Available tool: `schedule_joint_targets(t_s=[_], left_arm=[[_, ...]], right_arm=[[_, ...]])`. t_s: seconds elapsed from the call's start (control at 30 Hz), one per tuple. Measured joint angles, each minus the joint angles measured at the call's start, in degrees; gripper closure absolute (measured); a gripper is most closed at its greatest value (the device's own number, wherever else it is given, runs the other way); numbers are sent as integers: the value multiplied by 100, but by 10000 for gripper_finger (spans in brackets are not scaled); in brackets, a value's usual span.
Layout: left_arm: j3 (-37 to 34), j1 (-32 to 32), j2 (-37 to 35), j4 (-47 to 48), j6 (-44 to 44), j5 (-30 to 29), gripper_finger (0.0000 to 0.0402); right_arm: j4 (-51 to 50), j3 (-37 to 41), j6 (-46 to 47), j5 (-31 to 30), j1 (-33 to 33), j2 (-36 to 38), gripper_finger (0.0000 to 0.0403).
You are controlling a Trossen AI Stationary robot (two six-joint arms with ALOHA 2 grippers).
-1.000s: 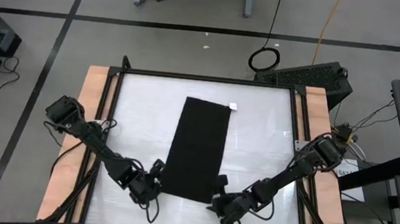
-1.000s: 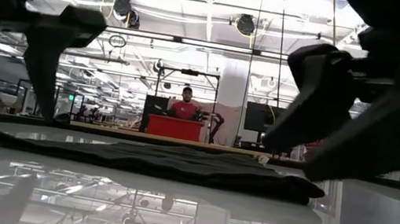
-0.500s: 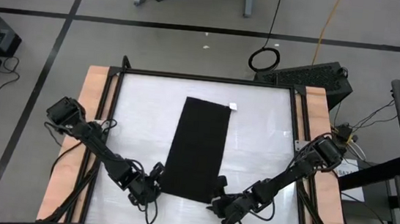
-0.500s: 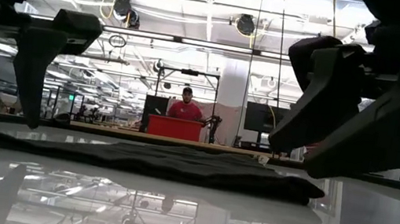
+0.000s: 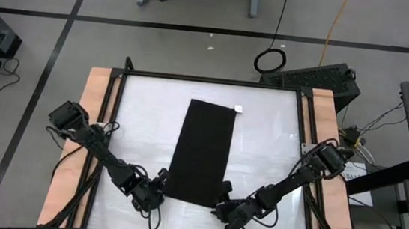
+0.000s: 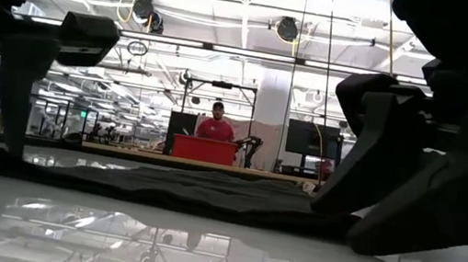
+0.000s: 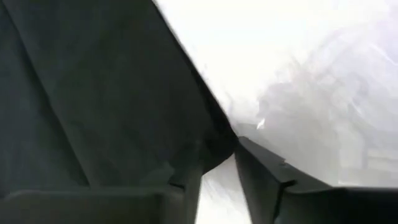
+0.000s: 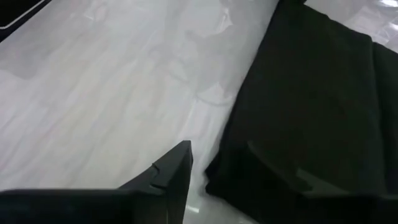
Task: Roll napkin
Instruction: Roll the black napkin
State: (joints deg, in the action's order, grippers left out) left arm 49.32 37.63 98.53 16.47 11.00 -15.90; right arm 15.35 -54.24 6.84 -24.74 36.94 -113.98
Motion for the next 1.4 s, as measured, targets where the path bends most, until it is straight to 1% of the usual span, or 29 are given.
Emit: schedule_joint_targets(t_s=[0.17,0.2,0.4,0.53,0.6,0.8,1.0,1.13,1.2,1.3,1.4], left_arm=[[-10,-7,10,-81,-4,37,382],[-11,-10,12,-100,-14,37,390],[-15,-18,14,-272,-329,-44,396],[-15,-20,14,-271,-665,-75,398],[-15,-15,14,-279,-871,-75,398],[-15,-13,-119,-441,-1551,85,399],[-15,-11,-445,-590,-2239,241,399],[-13,-13,-499,-606,-2722,368,400],[-13,-13,-499,-604,-3004,372,400],[-11,-18,-497,-581,-3371,368,400],[-9,-26,-432,-525,-3729,372,400]], right_arm=[[-4,0,3,-19,3,-6,286],[-12,0,3,-15,3,-7,293],[-71,0,228,-30,-3,-14,334],[-229,-9,736,-35,-9,-14,377],[-261,-7,884,56,-15,12,395],[-520,23,1516,273,-21,325,399],[-738,17,2102,675,-19,782,401],[-767,19,2485,1100,-16,897,402],[-847,15,2796,1220,-54,921,402],[-1085,17,3295,1272,-140,921,402],[-1142,17,3605,1281,-202,921,402]])
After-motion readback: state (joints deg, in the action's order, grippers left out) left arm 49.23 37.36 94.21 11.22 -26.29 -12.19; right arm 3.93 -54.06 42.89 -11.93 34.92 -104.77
